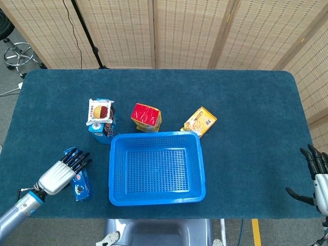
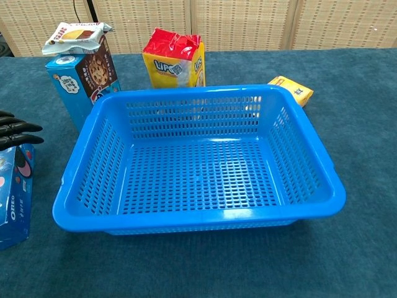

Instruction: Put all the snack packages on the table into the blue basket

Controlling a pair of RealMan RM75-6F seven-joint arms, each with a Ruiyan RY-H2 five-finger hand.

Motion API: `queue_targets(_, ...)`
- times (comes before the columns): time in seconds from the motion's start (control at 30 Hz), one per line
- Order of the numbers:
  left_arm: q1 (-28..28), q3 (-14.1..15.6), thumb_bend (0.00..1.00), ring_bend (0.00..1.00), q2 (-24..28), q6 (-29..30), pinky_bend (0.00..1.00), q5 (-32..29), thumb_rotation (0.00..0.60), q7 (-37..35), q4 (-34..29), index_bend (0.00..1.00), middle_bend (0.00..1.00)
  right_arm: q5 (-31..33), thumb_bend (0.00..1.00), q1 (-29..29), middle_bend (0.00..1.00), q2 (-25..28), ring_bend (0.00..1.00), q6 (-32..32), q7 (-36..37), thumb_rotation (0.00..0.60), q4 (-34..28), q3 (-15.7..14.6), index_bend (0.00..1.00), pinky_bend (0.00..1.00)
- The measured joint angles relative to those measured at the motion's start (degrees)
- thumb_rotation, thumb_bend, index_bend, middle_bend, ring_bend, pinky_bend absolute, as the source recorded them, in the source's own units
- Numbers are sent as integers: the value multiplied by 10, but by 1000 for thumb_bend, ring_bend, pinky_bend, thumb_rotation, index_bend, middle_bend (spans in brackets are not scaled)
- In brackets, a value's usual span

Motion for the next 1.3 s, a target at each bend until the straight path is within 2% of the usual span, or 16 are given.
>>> queue_targets(0.17,-17,0,63,0,-27,-33,13,-17,600,22,-2,0,0,2,0,1,0,-2,0,-3,-4,600,-1,1,0,12)
queue_targets(0.2,-19,0,78,7,-31,-34,51,-19,600,24,-2,2,0,3,0,1,0,-2,0,-3,-4,600,-2,1,0,12)
queue_targets(0.27,-22,1,112,99,-37,-34,178,-21,600,27,-1,58,45,4,0,1,0,-2,0,-4,-4,600,-2,1,0,13)
queue_targets(0.33,-23,1,174,282,-42,-32,327,-22,600,26,3,236,217,8,0,1,0,-1,0,-5,-4,600,-2,2,0,17)
queue_targets(0.43,-25,3,238,455,-49,-21,445,-21,600,20,15,509,458,13,0,1,0,-1,0,-6,-6,600,-5,4,0,21)
queue_targets(0.53,-26,6,272,548,-54,-5,508,-19,600,8,32,642,571,12,0,1,0,0,0,-6,-4,600,-6,4,0,21)
queue_targets(0.73,-26,10,299,567,-51,31,519,-16,600,-27,43,674,592,10,0,0,0,3,0,-8,1,600,-8,3,0,21)
queue_targets(0.93,-22,6,299,558,-15,121,519,-4,600,-79,18,672,592,9,0,1,0,4,0,-11,-1,600,-11,2,0,21)
queue_targets(1.0,-22,2,299,555,6,157,519,1,600,-98,-7,667,591,8,0,1,0,4,0,-13,-2,600,-11,1,0,21)
queue_targets(1.1,-24,-8,298,550,38,182,519,2,600,-107,-61,658,586,8,0,2,0,4,0,-15,-4,600,-12,0,0,21)
queue_targets(1.3,-41,-31,297,548,94,162,519,-10,600,-71,-220,655,585,7,0,2,0,5,0,-15,-3,600,-13,0,0,21)
